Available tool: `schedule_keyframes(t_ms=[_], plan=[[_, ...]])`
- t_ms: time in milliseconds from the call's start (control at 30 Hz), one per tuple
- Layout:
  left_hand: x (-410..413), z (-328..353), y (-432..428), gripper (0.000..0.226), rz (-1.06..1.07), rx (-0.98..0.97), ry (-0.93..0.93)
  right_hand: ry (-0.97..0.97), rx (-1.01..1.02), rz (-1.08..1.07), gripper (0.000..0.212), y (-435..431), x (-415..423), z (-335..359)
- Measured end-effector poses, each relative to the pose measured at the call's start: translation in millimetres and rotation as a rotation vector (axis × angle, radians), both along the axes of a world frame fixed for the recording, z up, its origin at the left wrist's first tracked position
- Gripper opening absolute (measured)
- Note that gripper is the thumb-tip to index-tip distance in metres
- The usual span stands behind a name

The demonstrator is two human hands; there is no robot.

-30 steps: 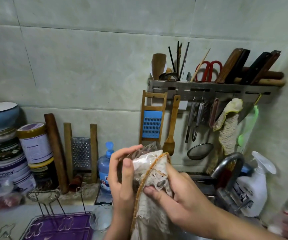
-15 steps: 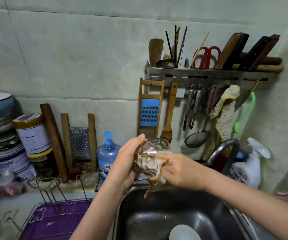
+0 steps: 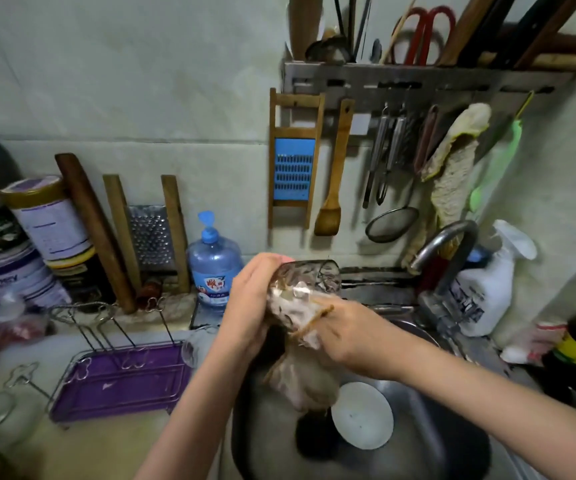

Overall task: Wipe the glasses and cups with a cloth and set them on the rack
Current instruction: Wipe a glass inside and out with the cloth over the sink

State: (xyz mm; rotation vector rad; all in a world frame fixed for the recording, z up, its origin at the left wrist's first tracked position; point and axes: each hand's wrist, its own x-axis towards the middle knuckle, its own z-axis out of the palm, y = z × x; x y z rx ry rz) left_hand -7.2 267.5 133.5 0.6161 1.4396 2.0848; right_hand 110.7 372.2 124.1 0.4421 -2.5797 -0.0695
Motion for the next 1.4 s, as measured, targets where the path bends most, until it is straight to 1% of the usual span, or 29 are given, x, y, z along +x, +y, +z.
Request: schedule_keyframes(t_ms=[33, 67, 167, 233, 267, 300, 333, 400, 467, 500, 533, 567, 667, 700, 733, 800, 900, 933, 967, 1000, 1033, 1067, 1100, 1167, 1200, 1233, 1300, 1367, 1400], plan=[[1, -3, 0, 0.017, -0.037, -0.059, -0.041, 0.068, 0.032, 0.048, 0.034, 3, 1, -3], [3, -6, 0, 0.019, -0.063, -0.106, -0.066, 0.113, 0.033, 0.088, 0.030, 3, 2, -5], [7, -13, 0, 0.021, -0.142, -0.201, -0.183, 0.017, -0.113, 0.106, 0.025, -1, 7, -17], [10, -24, -3, 0.036, -0.220, -0.145, -0.274, -0.045, -0.192, 0.044, 0.024, -6, 13, -23], [12, -32, -3, 0.038, -0.222, -0.075, -0.292, -0.103, -0.266, 0.014, 0.026, -9, 16, -24], [16, -42, -3, 0.030, -0.189, -0.010, -0.284, -0.161, -0.435, -0.022, 0.027, -13, 19, -25], [20, -49, -4, 0.022, -0.119, 0.045, -0.234, -0.190, -0.636, -0.068, 0.026, -15, 21, -24], [24, -65, -3, 0.024, 0.022, 0.074, -0.040, -0.259, -0.938, -0.179, 0.033, -17, 23, -30], [27, -69, -1, 0.029, 0.120, 0.000, 0.131, -0.306, -1.044, -0.233, 0.038, -19, 27, -38], [28, -67, -1, 0.027, 0.152, -0.027, 0.168, -0.318, -1.055, -0.229, 0.037, -20, 27, -40], [29, -66, 0, 0.021, 0.168, -0.056, 0.183, -0.330, -1.036, -0.217, 0.034, -23, 26, -41], [29, -66, 0, 0.018, 0.172, -0.090, 0.171, -0.322, -0.952, -0.194, 0.032, -25, 24, -44], [23, -74, -1, 0.015, 0.092, -0.141, -0.011, -0.133, -0.446, -0.081, 0.023, -21, 20, -57], [21, -75, -1, 0.015, 0.069, -0.164, -0.068, -0.088, -0.316, -0.018, 0.026, -16, 18, -58], [19, -75, -1, 0.014, 0.052, -0.189, -0.114, -0.068, -0.234, 0.031, 0.030, -10, 17, -60], [18, -74, 0, 0.012, 0.009, -0.229, -0.195, -0.062, -0.187, 0.086, 0.025, 3, 14, -62], [14, -71, 4, 0.017, -0.023, -0.316, -0.308, -0.202, -0.188, 0.067, 0.015, 11, 10, -64], [12, -72, 5, 0.021, -0.021, -0.341, -0.361, -0.280, -0.216, 0.056, 0.019, 9, 8, -62], [11, -74, 5, 0.024, -0.020, -0.346, -0.410, -0.373, -0.311, 0.045, 0.027, 6, 8, -58], [11, -75, 6, 0.027, -0.009, -0.334, -0.440, -0.418, -0.438, 0.025, 0.032, 2, 6, -56], [11, -76, 5, 0.032, 0.025, -0.310, -0.436, -0.433, -0.569, 0.005, 0.034, -3, 6, -55], [11, -78, 4, 0.035, 0.060, -0.277, -0.393, -0.448, -0.710, -0.023, 0.034, -8, 6, -55], [9, -79, 4, 0.035, 0.077, -0.229, -0.300, -0.463, -0.872, -0.052, 0.034, -11, 5, -55], [5, -78, 2, 0.028, 0.086, -0.162, -0.065, -0.520, -1.204, -0.094, 0.028, -13, 2, -48], [3, -75, 3, 0.024, 0.085, -0.139, 0.019, -0.538, -1.332, -0.108, 0.024, -12, -1, -44], [1, -72, 4, 0.022, 0.083, -0.118, 0.073, -0.530, -1.408, -0.128, 0.023, -9, -4, -40], [-4, -68, 9, 0.016, 0.091, -0.098, 0.111, -0.506, -1.464, -0.157, 0.025, -6, -12, -39], [-12, -67, 14, 0.015, 0.129, -0.121, 0.072, -0.528, -1.434, -0.180, 0.019, -7, -20, -40], [-16, -66, 14, 0.017, 0.128, -0.135, 0.031, -0.542, -1.363, -0.175, 0.017, -11, -22, -40]])
